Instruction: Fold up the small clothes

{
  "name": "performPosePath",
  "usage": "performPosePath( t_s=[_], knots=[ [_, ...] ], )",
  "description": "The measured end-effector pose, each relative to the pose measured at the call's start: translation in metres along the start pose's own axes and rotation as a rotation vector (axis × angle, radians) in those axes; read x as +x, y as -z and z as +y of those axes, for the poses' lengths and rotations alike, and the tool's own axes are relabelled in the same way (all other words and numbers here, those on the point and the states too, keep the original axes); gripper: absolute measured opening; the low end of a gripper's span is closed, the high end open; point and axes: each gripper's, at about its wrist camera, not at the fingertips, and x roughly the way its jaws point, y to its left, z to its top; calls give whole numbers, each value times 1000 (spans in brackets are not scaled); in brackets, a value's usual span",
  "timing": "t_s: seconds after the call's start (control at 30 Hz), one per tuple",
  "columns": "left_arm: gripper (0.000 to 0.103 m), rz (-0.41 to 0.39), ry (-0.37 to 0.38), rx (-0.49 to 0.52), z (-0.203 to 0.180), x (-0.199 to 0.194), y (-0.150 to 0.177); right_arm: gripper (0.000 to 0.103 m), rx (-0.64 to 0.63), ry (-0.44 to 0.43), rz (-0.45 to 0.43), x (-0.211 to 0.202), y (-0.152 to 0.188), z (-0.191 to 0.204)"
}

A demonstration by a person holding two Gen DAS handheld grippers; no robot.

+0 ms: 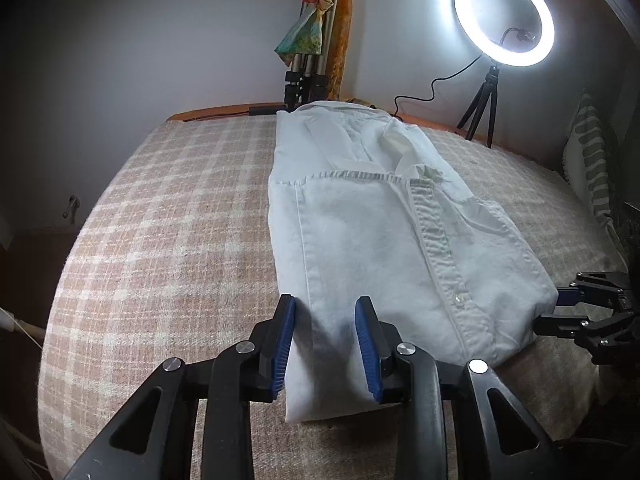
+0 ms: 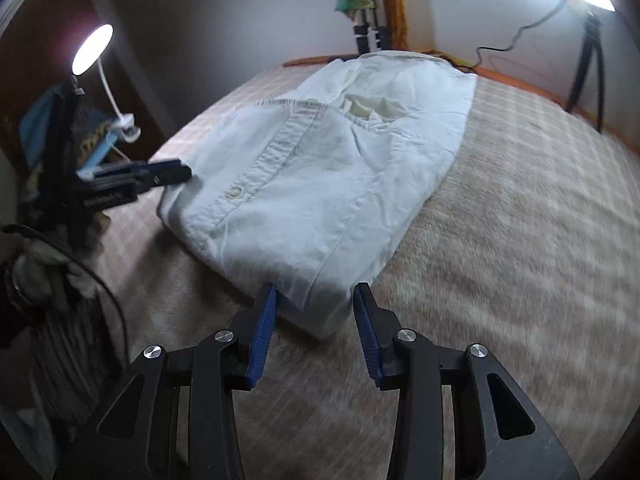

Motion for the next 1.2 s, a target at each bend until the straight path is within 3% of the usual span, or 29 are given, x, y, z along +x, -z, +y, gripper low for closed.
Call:
performPosePath(
  t_s=[0.17,0.3,0.33,0.4,0.5,0.63,0.77,0.87,1.0,1.2],
  knots=[
    [30,16,3,-11,0,12,-11,38,-71,-85,-97,-11,-16,4],
    [30,28,-24,0,3,22,-13,40,-87,-141,-12,5,-15,2],
    [31,32,-28,-1,5,24,-13,36,-74,-141,22,10,-12,-1],
    [35,48,-49,-7,9,30,-10,17,-20,-162,73,16,-10,-9],
    [44,82,-69,-27,17,40,-2,10,124,-250,95,16,-11,-30],
    [46,55,-74,-37,21,31,-3,10,145,-191,111,17,-7,-28],
    [42,-47,-118,-35,22,4,-11,14,118,-99,96,-4,-6,-14],
    [41,-92,-53,-47,20,-5,-20,15,48,50,28,-26,-8,0],
    [41,-58,-24,-3,7,13,-33,14,-57,83,-65,-30,-25,25],
    [43,39,-153,5,22,64,-47,14,-84,128,21,19,-48,16]
  ],
)
